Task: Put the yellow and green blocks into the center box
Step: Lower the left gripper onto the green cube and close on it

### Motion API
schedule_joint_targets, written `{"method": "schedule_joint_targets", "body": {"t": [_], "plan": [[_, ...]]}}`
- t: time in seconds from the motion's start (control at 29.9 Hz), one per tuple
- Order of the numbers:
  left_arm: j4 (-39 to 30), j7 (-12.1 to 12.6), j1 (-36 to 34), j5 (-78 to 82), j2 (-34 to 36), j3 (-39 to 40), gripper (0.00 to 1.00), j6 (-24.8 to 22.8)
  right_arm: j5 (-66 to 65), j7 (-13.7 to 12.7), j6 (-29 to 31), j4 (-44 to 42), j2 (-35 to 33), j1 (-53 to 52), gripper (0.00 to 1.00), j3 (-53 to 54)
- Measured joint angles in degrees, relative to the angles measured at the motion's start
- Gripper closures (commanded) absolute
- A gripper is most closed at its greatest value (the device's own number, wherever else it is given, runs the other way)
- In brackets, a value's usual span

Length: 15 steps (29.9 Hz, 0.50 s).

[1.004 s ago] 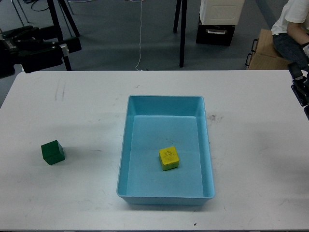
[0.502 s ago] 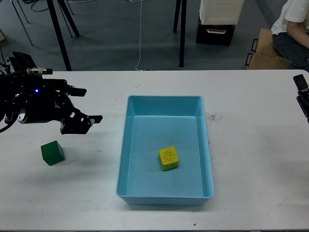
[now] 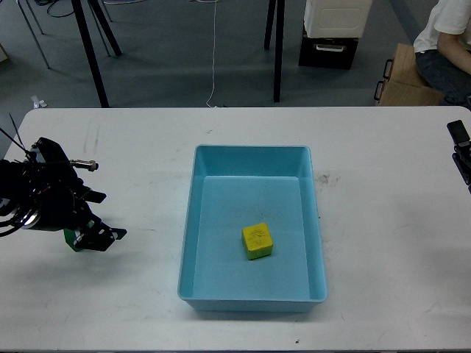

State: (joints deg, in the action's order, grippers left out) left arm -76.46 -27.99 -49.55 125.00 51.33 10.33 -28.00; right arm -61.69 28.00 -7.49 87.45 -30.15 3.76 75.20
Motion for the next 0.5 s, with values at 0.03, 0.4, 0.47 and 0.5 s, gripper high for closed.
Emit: {"method": "schedule_joint_targets", "body": {"t": [0.03, 0.4, 0.47, 0.5], "plan": [[0.5, 0.0, 0.1, 0.0, 0.0, -0.2, 0.0, 0.0, 0.0, 0.0, 0.0, 0.0, 0.0, 0.0, 0.02, 0.0], [6.9, 0.0, 0.2, 0.0, -0.8, -0.6, 0.0, 0.0, 0.0, 0.0, 0.0, 0.0, 0.8, 0.4, 0.02, -0.1], [7.4, 0.0, 0.2, 0.0, -0.9, -1.4, 0.0, 0.0, 0.0, 0.0, 0.0, 0.0, 0.8, 0.4, 0.02, -0.1], [7.8, 0.0, 0.2, 0.0, -1.0, -2.1, 0.0, 0.0, 0.0, 0.0, 0.0, 0.1, 0.8, 0.5, 0.02, 0.0]]}}
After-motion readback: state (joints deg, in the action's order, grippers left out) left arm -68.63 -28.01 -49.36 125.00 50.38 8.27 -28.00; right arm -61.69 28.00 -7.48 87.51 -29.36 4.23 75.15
